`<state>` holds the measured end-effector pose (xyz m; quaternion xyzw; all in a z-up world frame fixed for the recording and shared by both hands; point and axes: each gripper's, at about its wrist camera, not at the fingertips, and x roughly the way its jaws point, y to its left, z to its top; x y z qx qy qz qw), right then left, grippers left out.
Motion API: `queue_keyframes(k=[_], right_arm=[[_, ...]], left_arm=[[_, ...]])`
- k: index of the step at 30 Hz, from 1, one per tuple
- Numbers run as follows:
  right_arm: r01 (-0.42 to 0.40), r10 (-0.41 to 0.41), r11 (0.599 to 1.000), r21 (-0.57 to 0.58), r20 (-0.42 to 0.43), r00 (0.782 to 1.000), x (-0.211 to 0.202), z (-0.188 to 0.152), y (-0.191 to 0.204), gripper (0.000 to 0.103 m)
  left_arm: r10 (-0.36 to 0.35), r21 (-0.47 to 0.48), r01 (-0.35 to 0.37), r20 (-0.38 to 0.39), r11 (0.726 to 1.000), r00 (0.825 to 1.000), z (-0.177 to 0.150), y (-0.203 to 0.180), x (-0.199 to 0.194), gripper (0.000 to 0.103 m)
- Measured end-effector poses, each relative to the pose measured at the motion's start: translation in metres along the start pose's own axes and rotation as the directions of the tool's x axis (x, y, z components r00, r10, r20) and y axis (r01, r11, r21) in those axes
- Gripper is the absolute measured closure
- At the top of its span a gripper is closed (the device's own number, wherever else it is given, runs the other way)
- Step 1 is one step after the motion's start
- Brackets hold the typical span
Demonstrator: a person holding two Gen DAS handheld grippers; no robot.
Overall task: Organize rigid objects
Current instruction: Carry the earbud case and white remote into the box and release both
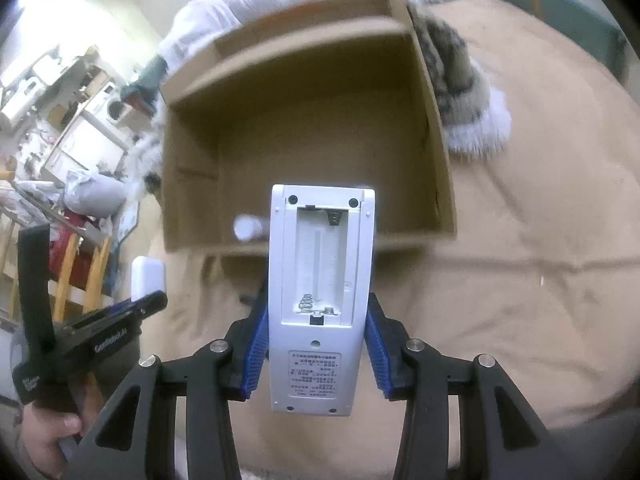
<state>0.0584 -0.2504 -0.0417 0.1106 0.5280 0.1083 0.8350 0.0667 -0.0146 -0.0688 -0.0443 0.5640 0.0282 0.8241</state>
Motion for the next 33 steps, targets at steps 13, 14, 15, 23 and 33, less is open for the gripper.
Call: queue_keyframes(k=[13, 14, 15, 23, 33], right_arm=[[-0.022, 0.029, 0.997, -0.075, 0.093, 0.995, 0.008, 0.085, 0.013, 0.057], [-0.02, 0.028, 0.997, -0.081, 0.097, 0.995, 0.011, 0.091, 0.014, 0.057], [-0.016, 0.025, 0.996, -0.087, 0.102, 0.994, 0.014, 0.096, 0.015, 0.057], [-0.011, 0.021, 0.997, -0.081, 0.126, 0.992, 0.045, 0.116, 0.009, 0.057], [0.028, -0.027, 0.997, -0.068, 0.003, 1.0, 0.099, 0.106, -0.004, 0.057]], left_arm=[[-0.04, 0.101, 0.027, 0.126, 0.994, 0.991, 0.088, -0.045, -0.021, 0.084], [-0.037, 0.109, 0.023, 0.129, 0.994, 0.991, 0.095, -0.049, -0.018, 0.084], [-0.034, 0.112, 0.02, 0.128, 0.993, 0.991, 0.099, -0.051, -0.014, 0.084], [-0.018, 0.152, 0.003, 0.098, 0.988, 0.995, 0.118, -0.065, 0.032, 0.084], [0.002, 0.129, -0.014, 0.093, 0.992, 0.996, 0.11, -0.058, 0.068, 0.084]])
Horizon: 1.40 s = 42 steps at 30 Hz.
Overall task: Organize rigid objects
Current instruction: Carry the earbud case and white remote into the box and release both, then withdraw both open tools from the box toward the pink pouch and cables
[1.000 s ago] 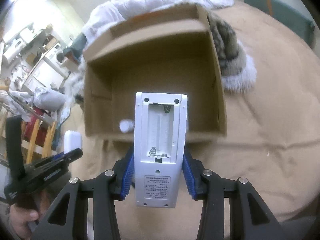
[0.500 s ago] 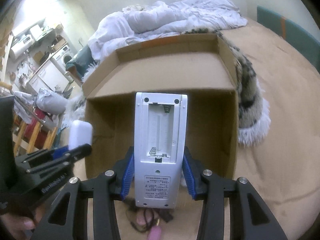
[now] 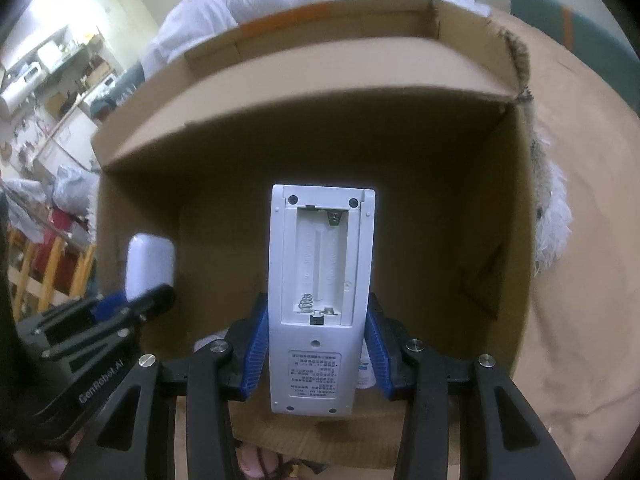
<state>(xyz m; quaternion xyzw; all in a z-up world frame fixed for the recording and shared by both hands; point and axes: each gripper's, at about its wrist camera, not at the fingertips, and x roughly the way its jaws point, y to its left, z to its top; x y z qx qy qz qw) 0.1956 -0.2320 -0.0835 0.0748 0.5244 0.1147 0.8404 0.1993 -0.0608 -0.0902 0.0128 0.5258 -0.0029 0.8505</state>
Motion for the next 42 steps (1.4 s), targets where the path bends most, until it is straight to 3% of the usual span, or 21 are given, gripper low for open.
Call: queue_keyframes(k=[15, 29, 30, 32, 36, 37, 41, 42], right_arm=[[0.037, -0.029, 0.997, 0.074, -0.108, 0.994, 0.031, -0.002, -0.016, 0.056], [-0.001, 0.01, 0.996, 0.094, -0.1, 0.995, 0.032, 0.005, -0.022, 0.055], [-0.007, 0.016, 0.995, 0.095, -0.095, 0.995, 0.031, 0.006, -0.022, 0.054], [-0.021, 0.028, 0.995, 0.094, -0.079, 0.996, 0.028, 0.008, -0.021, 0.039], [-0.082, 0.086, 0.991, 0.102, -0.037, 0.996, 0.018, 0.013, -0.016, 0.027], [-0.088, 0.091, 0.991, 0.101, -0.029, 0.995, 0.016, 0.014, -0.016, 0.023], [-0.108, 0.109, 0.989, 0.101, -0.002, 0.994, 0.013, 0.015, -0.015, 0.013], [-0.107, 0.107, 0.989, 0.098, 0.004, 0.994, 0.013, 0.015, -0.014, 0.013]], left_arm=[[-0.017, 0.001, 0.017, -0.044, 1.0, 0.999, -0.013, 0.003, 0.021, 0.084], [0.024, 0.022, -0.023, -0.041, 1.0, 0.999, -0.018, -0.006, 0.025, 0.084], [0.024, 0.022, -0.023, -0.043, 0.999, 0.999, -0.017, -0.007, 0.023, 0.084], [0.018, 0.023, -0.017, -0.051, 1.0, 0.999, -0.018, -0.008, 0.024, 0.084], [0.018, 0.032, -0.016, -0.061, 0.999, 0.998, -0.019, -0.011, 0.023, 0.083], [0.017, 0.033, -0.015, -0.062, 0.999, 0.998, -0.018, -0.011, 0.023, 0.081], [0.03, 0.045, -0.028, -0.045, 0.999, 0.999, -0.015, -0.013, 0.019, 0.043], [0.037, 0.047, -0.036, -0.031, 0.998, 0.999, -0.015, -0.013, 0.016, 0.04]])
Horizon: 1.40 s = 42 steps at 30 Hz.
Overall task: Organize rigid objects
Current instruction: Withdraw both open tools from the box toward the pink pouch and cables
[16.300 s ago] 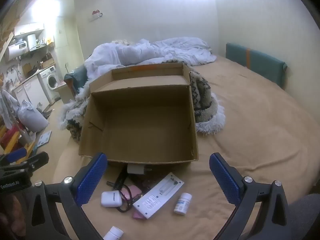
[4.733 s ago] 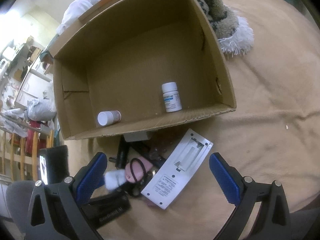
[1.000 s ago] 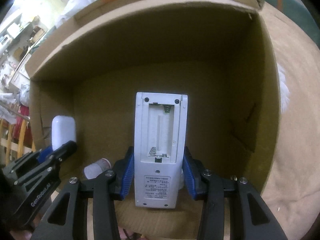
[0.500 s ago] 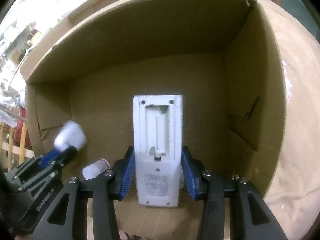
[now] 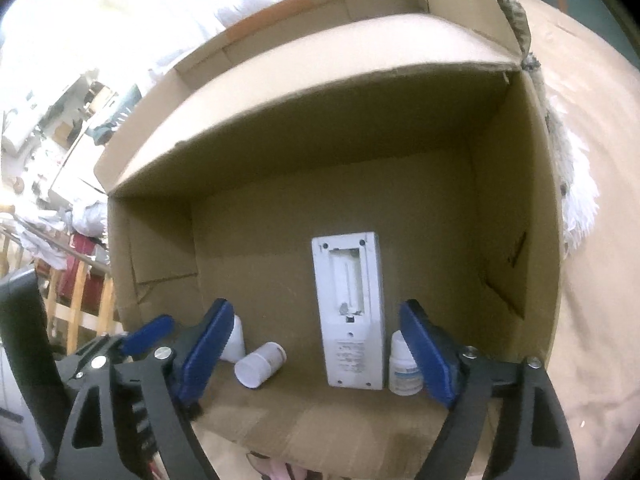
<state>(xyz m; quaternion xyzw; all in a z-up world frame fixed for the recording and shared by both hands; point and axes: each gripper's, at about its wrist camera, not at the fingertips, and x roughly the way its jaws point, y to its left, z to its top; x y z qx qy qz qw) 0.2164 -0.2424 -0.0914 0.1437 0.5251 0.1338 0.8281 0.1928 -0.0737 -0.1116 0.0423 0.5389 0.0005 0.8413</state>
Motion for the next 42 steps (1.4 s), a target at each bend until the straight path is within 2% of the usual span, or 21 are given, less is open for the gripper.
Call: queue_keyframes(k=[8, 13, 22, 28, 31, 34, 42], right_arm=[[0.014, -0.014, 1.0, 0.004, 0.043, 0.999, -0.011, 0.0, -0.004, 0.012], [0.017, -0.017, 1.0, -0.003, 0.043, 0.999, -0.012, 0.003, 0.002, 0.012], [0.017, -0.019, 0.999, 0.033, 0.07, 0.997, -0.039, -0.009, -0.007, 0.012], [0.03, -0.033, 0.999, 0.034, 0.072, 0.997, -0.058, -0.03, -0.008, 0.012], [0.002, -0.006, 0.998, 0.068, 0.054, 0.999, -0.062, -0.05, -0.011, 0.012], [-0.012, 0.01, 0.997, 0.08, 0.023, 1.0, -0.06, -0.067, -0.009, 0.012], [0.008, -0.007, 0.997, 0.08, -0.004, 1.0, -0.064, -0.099, -0.005, 0.012]], left_arm=[[-0.009, 0.002, 0.009, 0.018, 1.0, 1.0, 0.005, -0.006, -0.01, 0.04], [-0.006, -0.014, 0.006, 0.041, 1.0, 0.999, 0.004, 0.005, -0.018, 0.04], [-0.041, -0.075, 0.046, 0.064, 0.996, 0.997, 0.001, 0.022, -0.047, 0.04], [-0.037, -0.116, 0.046, 0.075, 0.992, 0.996, -0.02, 0.039, -0.061, 0.04], [-0.043, -0.139, 0.052, 0.07, 0.989, 0.997, -0.035, 0.047, -0.068, 0.04], [-0.038, -0.162, 0.048, 0.06, 0.986, 0.997, -0.048, 0.055, -0.07, 0.039], [-0.032, -0.238, 0.033, 0.005, 0.971, 0.999, -0.082, 0.071, -0.069, 0.039]])
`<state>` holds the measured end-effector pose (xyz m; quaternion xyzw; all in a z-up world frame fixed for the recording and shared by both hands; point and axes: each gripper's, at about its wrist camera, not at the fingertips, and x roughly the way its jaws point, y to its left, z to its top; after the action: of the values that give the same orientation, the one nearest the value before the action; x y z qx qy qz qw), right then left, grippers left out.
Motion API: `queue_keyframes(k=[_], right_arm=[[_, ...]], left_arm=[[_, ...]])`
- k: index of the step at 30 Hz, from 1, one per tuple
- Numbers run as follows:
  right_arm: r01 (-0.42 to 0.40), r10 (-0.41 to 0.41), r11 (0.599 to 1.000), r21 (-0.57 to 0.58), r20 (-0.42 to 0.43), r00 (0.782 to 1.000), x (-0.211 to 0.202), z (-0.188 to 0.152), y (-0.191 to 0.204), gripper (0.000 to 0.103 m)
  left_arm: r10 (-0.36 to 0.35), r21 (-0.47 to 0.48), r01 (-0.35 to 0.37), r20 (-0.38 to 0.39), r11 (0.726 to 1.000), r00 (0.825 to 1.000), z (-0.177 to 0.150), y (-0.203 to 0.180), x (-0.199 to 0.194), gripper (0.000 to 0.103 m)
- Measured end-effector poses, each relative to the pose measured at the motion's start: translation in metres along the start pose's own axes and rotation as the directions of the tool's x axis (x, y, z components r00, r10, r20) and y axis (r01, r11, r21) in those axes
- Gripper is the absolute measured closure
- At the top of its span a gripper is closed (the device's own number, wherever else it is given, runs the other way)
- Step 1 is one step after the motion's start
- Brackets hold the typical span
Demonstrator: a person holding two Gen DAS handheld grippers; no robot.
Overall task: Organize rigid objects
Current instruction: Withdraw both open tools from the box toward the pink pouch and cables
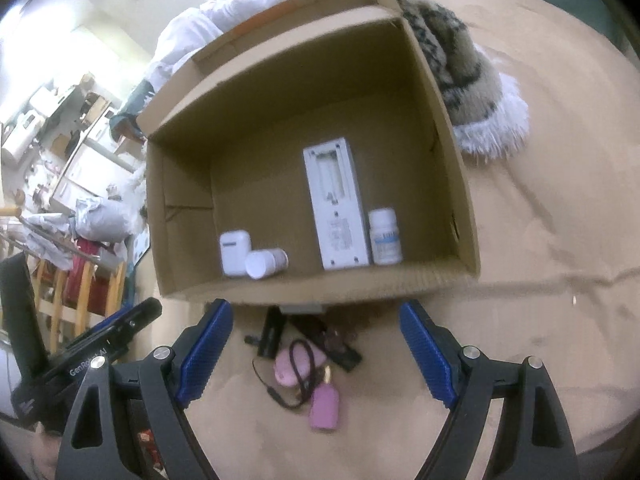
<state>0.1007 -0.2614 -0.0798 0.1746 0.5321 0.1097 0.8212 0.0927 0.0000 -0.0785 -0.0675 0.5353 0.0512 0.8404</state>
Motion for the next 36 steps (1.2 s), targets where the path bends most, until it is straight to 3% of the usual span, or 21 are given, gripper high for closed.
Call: queue_keyframes(k=[5, 10, 17, 24, 36], right_arm=[[0.026, -0.024, 0.997, 0.066, -0.031, 0.999, 0.006, -0.009, -0.015, 0.012], [0.051, -0.043, 0.992, 0.116, -0.071, 0.997, 0.018, -0.006, -0.027, 0.012], [0.042, -0.028, 0.988, 0.146, -0.095, 0.995, 0.027, -0.004, -0.028, 0.012], [0.01, 0.003, 0.989, 0.146, -0.091, 0.996, 0.026, -0.002, -0.023, 0.012], [-0.001, 0.016, 0.988, 0.153, -0.096, 0.995, 0.026, -0.001, -0.023, 0.012]], left_arm=[[0.003, -0.065, -0.006, -0.052, 0.998, 0.999, -0.006, 0.013, 0.009, 0.039], [-0.02, -0.07, 0.014, -0.094, 0.997, 0.995, -0.006, 0.007, 0.023, 0.039], [-0.094, -0.006, 0.095, -0.225, 0.995, 0.97, -0.015, -0.024, 0.062, 0.045], [-0.021, 0.02, 0.028, -0.309, 0.999, 0.951, -0.019, -0.033, 0.101, 0.048], [-0.008, 0.14, 0.053, -0.304, 0.989, 0.953, -0.023, -0.066, 0.108, 0.047]])
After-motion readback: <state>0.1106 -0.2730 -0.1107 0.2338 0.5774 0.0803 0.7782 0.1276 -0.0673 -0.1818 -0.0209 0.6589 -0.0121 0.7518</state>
